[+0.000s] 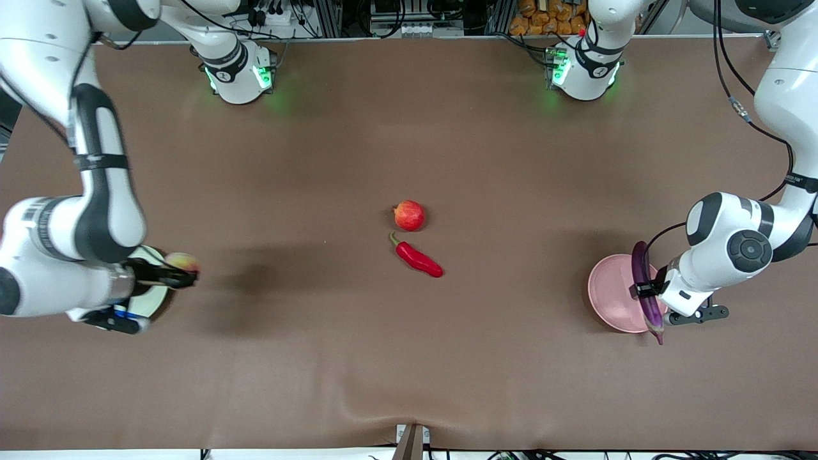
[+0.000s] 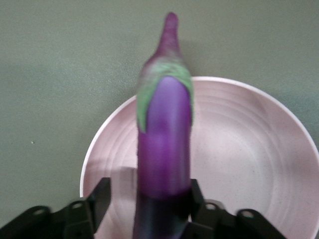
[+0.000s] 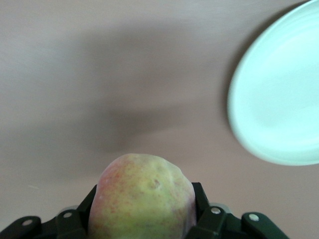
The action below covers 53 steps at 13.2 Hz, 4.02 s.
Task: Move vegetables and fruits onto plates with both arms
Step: 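Release the eggplant on the pink plate while the right gripper carries the peach, then release the peach on the green plate while the left gripper grasps the pepper, then carry the pepper to the pink plate while the right gripper reaches the pomegranate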
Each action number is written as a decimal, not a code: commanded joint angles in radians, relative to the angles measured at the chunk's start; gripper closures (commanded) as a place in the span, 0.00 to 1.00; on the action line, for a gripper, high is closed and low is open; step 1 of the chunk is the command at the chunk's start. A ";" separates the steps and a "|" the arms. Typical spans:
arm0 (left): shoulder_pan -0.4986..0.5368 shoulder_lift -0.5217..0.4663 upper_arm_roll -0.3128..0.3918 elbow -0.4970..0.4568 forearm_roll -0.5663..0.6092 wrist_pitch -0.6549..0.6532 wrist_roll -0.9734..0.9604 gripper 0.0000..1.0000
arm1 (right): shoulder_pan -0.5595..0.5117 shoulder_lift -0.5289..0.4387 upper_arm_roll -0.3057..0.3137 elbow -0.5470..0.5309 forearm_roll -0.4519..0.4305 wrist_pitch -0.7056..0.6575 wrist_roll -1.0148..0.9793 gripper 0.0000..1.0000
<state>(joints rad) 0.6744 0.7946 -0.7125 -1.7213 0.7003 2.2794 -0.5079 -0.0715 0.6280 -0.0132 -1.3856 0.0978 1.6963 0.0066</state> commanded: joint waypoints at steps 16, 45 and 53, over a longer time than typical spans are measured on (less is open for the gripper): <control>-0.206 -0.068 -0.219 0.040 -0.103 -0.207 -0.672 0.00 | -0.275 0.032 0.025 -0.273 -0.089 0.407 -0.482 0.00; -0.947 0.155 0.160 0.287 -0.133 0.052 -1.591 0.06 | 0.005 -0.051 0.049 0.034 0.083 -0.099 0.262 0.00; -0.958 0.183 0.177 0.287 -0.128 0.164 -1.589 1.00 | 0.031 -0.051 0.049 0.026 0.108 -0.098 0.311 0.00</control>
<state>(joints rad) -0.2652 0.9674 -0.5523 -1.4509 0.5791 2.4071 -2.0839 -0.0657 0.6010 0.0420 -1.3431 0.1791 1.6085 0.2615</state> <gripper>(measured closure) 0.344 0.000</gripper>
